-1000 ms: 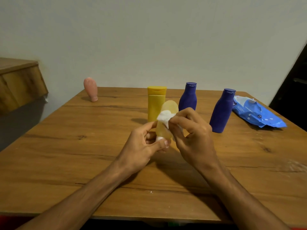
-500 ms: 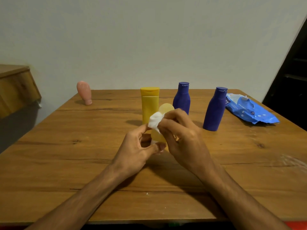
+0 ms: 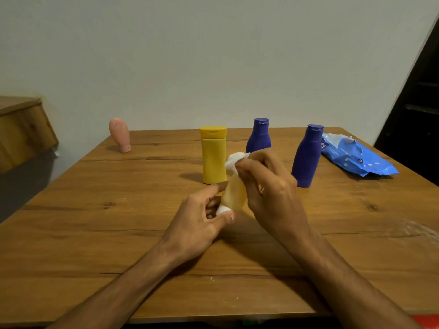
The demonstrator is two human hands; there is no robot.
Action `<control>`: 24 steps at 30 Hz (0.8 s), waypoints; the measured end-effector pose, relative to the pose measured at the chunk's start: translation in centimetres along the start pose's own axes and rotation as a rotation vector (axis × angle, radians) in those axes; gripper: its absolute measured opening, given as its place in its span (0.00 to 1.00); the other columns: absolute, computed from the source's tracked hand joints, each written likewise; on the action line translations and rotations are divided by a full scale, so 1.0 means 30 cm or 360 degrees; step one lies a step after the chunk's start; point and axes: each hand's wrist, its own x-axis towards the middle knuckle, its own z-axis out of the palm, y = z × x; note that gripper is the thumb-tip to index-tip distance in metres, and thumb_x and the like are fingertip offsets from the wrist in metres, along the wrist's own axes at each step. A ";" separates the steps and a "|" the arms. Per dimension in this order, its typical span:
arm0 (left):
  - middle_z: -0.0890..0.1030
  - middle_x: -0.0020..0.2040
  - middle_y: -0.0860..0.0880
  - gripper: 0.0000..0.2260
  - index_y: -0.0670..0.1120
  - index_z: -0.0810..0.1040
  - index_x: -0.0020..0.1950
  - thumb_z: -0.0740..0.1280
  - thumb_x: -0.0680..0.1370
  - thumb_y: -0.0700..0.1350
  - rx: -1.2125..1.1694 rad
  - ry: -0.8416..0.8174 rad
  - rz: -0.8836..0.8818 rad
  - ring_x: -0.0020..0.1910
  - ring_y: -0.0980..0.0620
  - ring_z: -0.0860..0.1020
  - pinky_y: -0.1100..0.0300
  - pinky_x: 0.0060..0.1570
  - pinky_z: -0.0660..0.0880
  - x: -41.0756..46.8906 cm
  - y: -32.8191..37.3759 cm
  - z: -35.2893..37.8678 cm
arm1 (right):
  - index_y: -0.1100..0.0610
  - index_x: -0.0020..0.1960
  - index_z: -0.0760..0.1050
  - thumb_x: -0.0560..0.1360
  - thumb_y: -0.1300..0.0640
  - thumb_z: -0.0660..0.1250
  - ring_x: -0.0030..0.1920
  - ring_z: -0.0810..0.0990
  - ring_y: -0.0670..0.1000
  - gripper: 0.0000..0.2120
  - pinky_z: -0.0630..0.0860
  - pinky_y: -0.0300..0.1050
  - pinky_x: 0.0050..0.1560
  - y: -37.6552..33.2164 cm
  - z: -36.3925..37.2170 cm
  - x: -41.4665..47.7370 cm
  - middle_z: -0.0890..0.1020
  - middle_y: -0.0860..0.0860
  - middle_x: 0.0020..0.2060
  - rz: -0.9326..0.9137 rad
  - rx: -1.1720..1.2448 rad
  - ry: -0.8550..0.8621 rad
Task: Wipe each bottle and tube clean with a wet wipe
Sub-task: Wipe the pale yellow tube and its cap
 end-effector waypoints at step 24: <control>0.81 0.57 0.65 0.22 0.61 0.74 0.61 0.72 0.75 0.38 0.0007 0.0044 -0.0004 0.60 0.66 0.77 0.63 0.59 0.76 0.004 0.001 -0.008 | 0.60 0.49 0.78 0.75 0.51 0.59 0.44 0.74 0.51 0.15 0.75 0.45 0.37 -0.033 -0.008 -0.001 0.75 0.55 0.46 -0.0069 -0.0047 -0.0282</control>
